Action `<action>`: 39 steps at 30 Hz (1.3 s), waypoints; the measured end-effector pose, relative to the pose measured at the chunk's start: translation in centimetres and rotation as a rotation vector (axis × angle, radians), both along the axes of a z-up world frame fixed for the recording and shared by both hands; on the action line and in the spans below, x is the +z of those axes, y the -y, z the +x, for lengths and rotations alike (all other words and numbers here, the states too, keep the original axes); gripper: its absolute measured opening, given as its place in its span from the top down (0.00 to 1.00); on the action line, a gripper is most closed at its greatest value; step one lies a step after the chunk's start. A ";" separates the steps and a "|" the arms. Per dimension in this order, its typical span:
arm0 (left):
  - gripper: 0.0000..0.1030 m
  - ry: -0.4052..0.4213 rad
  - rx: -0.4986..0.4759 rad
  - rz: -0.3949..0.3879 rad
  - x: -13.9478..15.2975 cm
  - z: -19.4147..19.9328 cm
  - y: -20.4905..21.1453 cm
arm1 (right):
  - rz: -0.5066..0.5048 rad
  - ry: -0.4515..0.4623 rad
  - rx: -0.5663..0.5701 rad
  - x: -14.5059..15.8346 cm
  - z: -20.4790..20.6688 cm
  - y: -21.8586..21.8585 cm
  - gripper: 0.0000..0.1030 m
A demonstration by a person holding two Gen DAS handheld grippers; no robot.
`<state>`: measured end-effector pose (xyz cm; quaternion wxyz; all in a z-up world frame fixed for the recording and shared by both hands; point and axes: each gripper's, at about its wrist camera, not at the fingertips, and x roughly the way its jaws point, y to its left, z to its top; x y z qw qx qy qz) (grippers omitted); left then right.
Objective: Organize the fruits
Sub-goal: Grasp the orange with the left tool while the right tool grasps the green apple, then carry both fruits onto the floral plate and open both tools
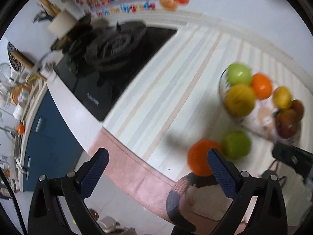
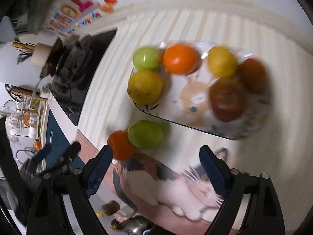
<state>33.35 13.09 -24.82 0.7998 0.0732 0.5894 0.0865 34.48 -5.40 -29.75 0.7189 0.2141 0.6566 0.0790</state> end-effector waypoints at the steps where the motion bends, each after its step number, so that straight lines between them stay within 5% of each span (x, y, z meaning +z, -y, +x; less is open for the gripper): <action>1: 0.00 -0.023 0.012 -0.002 -1.0 0.2 -0.5 | 0.007 -0.018 -0.001 -1.0 0.4 -0.5 0.19; 8: 0.00 -0.105 0.089 -0.078 -4.1 0.9 -2.7 | 0.073 -0.107 -0.005 -6.9 2.5 -3.3 0.27; 10: 0.00 -0.111 0.084 -0.079 -4.4 1.1 -2.7 | 0.086 -0.093 0.003 -7.0 2.8 -3.8 0.37; 18: 0.00 -0.134 -0.023 -0.231 -4.2 1.7 -0.6 | -0.036 -0.075 0.081 -4.2 -0.8 -1.3 0.37; 23: 0.00 -0.241 -0.146 -0.267 -6.9 2.9 3.0 | -0.093 -0.108 0.072 -4.2 -3.8 2.1 0.37; 30: 0.38 -0.255 -0.208 -0.211 -8.8 3.3 5.2 | -0.076 -0.102 0.038 -4.4 -4.9 3.3 0.37; 39: 0.39 -0.255 -0.169 -0.252 -8.5 2.6 4.0 | -0.019 -0.129 0.001 -5.5 -4.7 3.7 0.38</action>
